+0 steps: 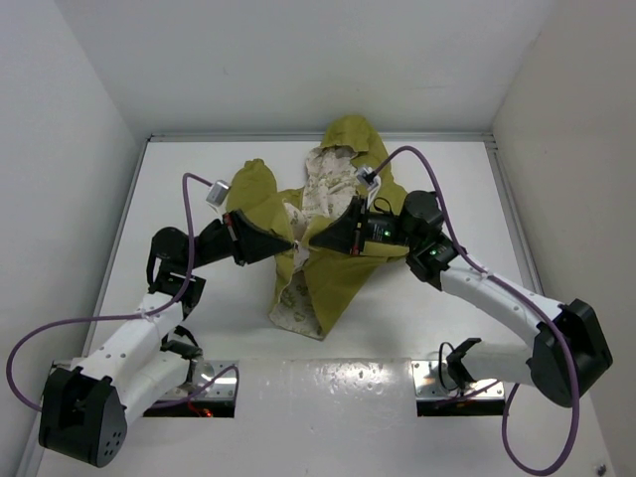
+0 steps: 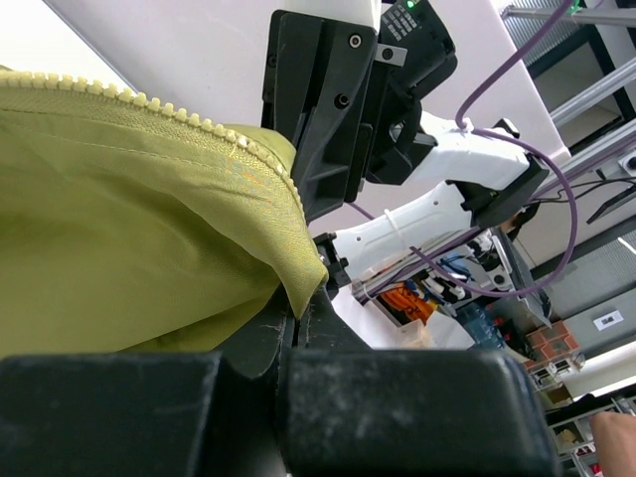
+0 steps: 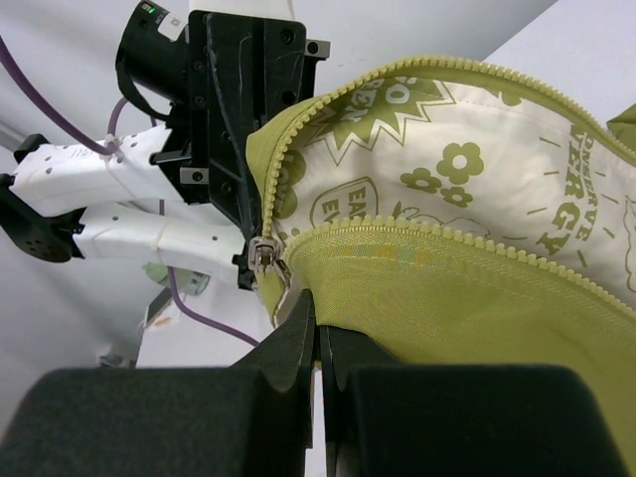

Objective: Zip up the jacket

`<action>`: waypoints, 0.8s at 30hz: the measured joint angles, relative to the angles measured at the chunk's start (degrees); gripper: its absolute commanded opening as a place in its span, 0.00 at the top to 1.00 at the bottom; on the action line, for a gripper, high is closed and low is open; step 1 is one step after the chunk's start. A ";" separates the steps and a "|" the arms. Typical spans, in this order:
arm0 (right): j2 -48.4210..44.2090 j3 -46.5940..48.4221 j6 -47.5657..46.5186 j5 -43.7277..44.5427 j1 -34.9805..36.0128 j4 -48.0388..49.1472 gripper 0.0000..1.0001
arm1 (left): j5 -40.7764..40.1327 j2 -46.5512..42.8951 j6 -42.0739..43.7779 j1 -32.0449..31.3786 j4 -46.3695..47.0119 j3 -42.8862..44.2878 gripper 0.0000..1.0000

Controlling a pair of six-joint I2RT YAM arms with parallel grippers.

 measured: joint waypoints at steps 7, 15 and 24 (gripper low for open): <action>0.15 0.24 0.46 -0.02 0.09 0.11 1.00 | -0.42 0.02 0.11 0.00 0.11 0.00 1.00; 0.37 0.70 1.49 -0.07 0.09 0.09 1.00 | -1.44 -0.09 3.41 0.00 -2.62 0.00 1.00; 0.92 0.98 2.56 -0.04 0.11 0.02 1.00 | -1.66 -0.74 5.46 0.00 -4.74 0.00 1.00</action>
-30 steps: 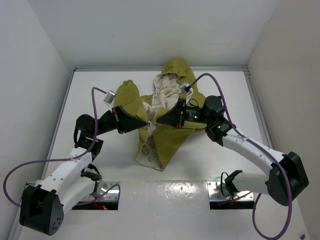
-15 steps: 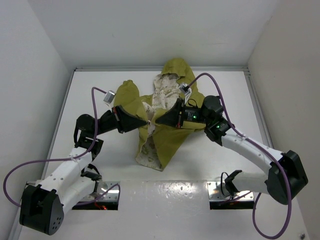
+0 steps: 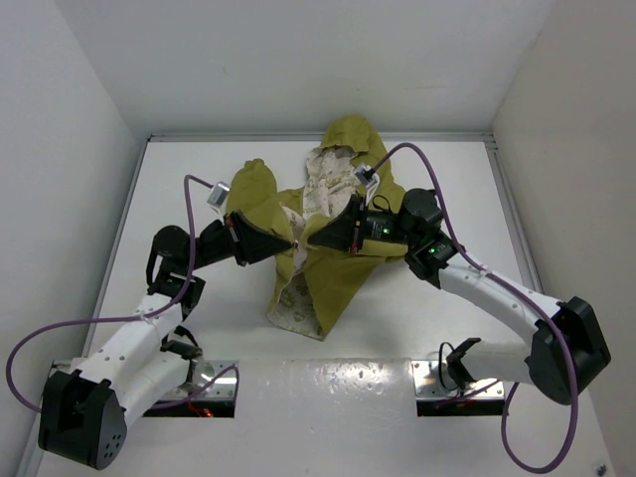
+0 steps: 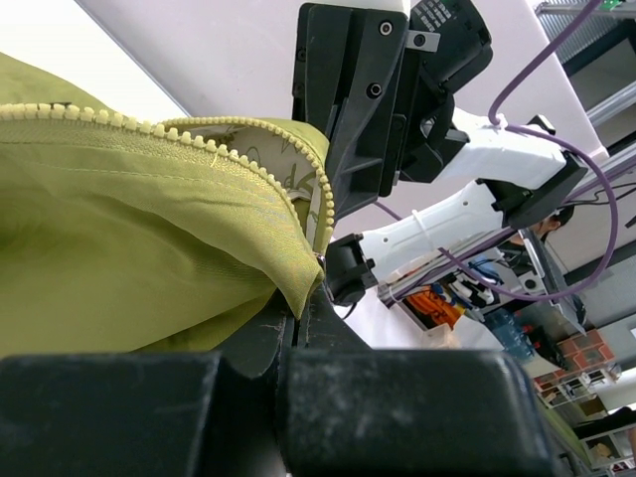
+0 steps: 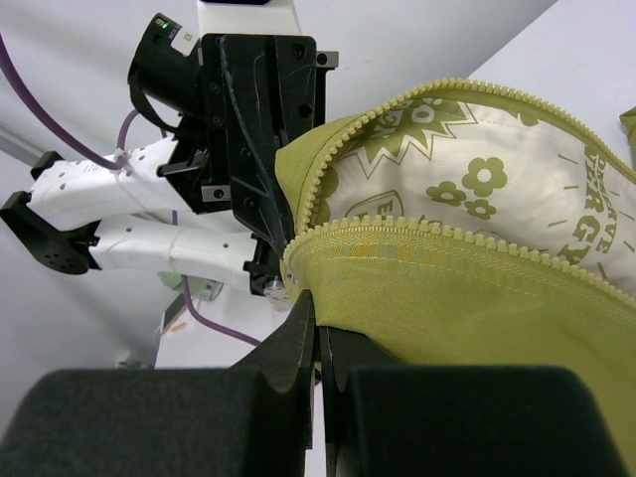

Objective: Zip up the jacket

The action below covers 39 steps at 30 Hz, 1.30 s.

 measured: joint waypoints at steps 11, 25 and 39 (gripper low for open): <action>0.39 0.00 0.22 0.00 0.00 -0.28 1.00 | 0.00 -0.31 0.85 0.00 -0.31 0.00 1.00; 0.76 0.00 0.22 0.02 0.35 -0.83 1.00 | -0.46 -0.44 2.56 0.00 -1.01 0.09 1.00; 0.90 0.00 0.39 -0.02 0.57 -0.92 1.00 | -1.36 -0.44 7.17 -0.07 -4.44 1.16 1.00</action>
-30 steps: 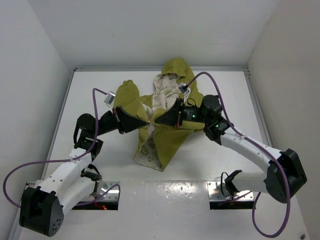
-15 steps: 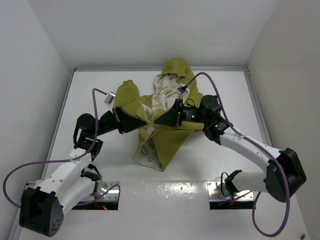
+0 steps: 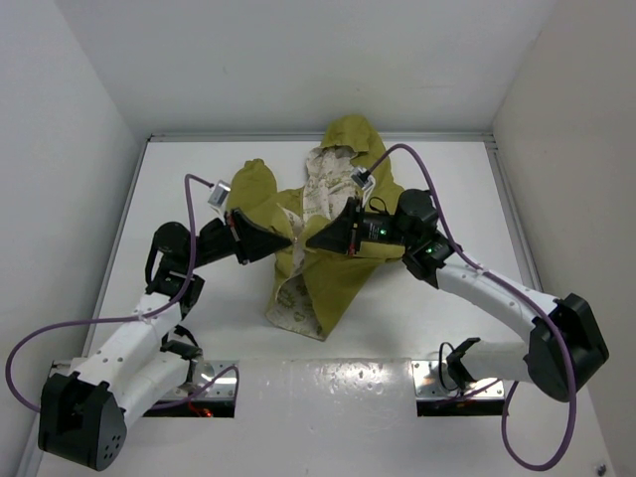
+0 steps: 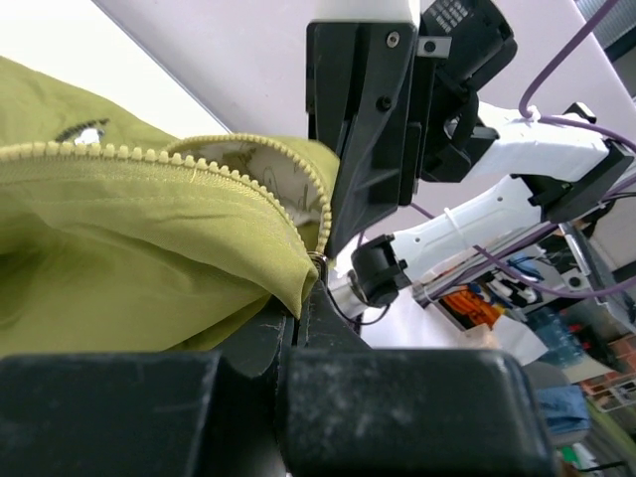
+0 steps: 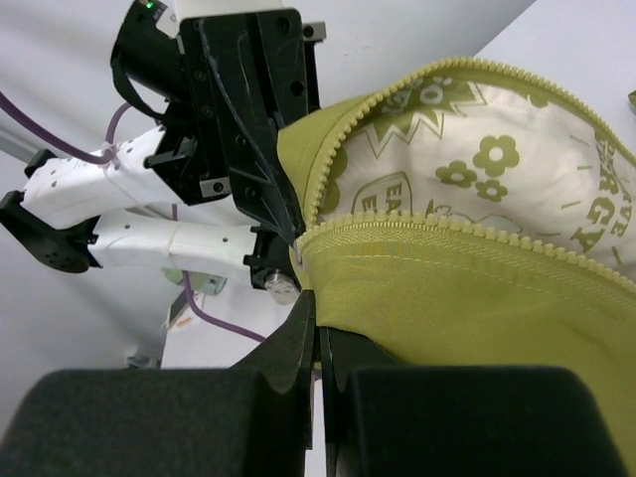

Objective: Zip up the jacket

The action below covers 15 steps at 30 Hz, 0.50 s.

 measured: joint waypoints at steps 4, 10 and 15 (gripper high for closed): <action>0.00 0.24 -0.31 -0.04 0.68 -1.55 1.00 | -0.09 -0.04 2.60 -0.22 -1.53 1.75 1.00; 0.15 1.40 -1.53 -0.17 0.98 -4.94 1.00 | 0.61 -0.13 5.97 -1.03 -3.50 3.02 1.00; 0.55 2.51 -3.28 -0.85 0.98 -8.26 1.00 | 1.57 -0.39 12.55 -3.13 -8.33 5.57 1.00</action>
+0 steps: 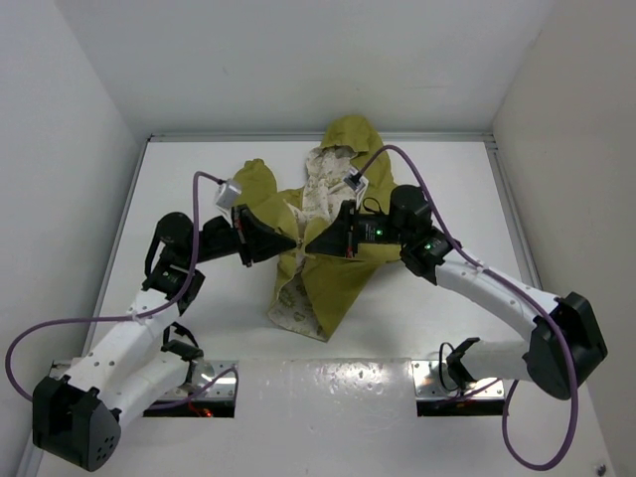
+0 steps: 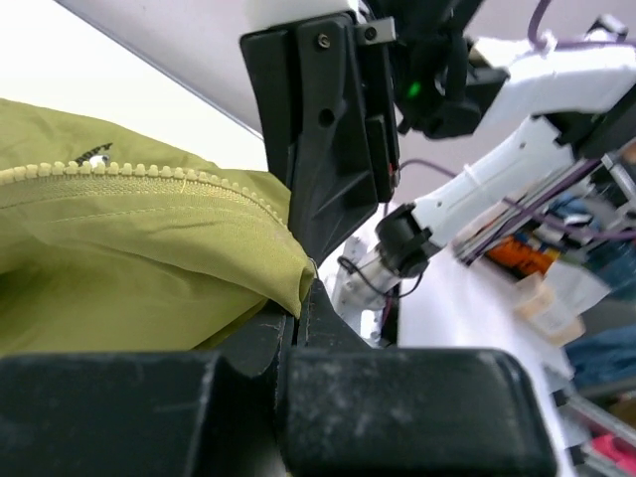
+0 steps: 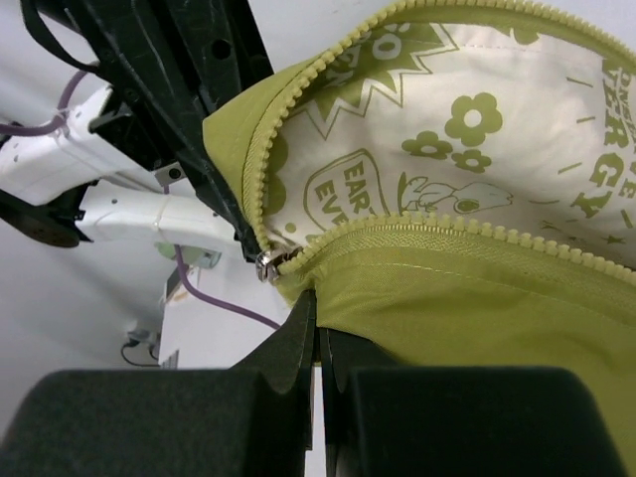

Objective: Zip up the jacket

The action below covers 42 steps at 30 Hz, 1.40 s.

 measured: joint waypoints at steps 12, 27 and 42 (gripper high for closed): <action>0.28 4.98 -13.64 -4.72 -0.02 -12.11 1.00 | -4.55 -1.40 14.78 -3.41 -14.56 3.87 1.00; 0.31 12.07 -32.92 -6.88 1.36 -29.00 1.00 | -4.02 -2.40 14.69 -4.42 -16.09 3.82 1.00; 4.66 19.85 -38.69 -6.80 1.68 -42.01 1.00 | -9.66 -4.50 22.14 -8.20 -20.46 3.82 1.00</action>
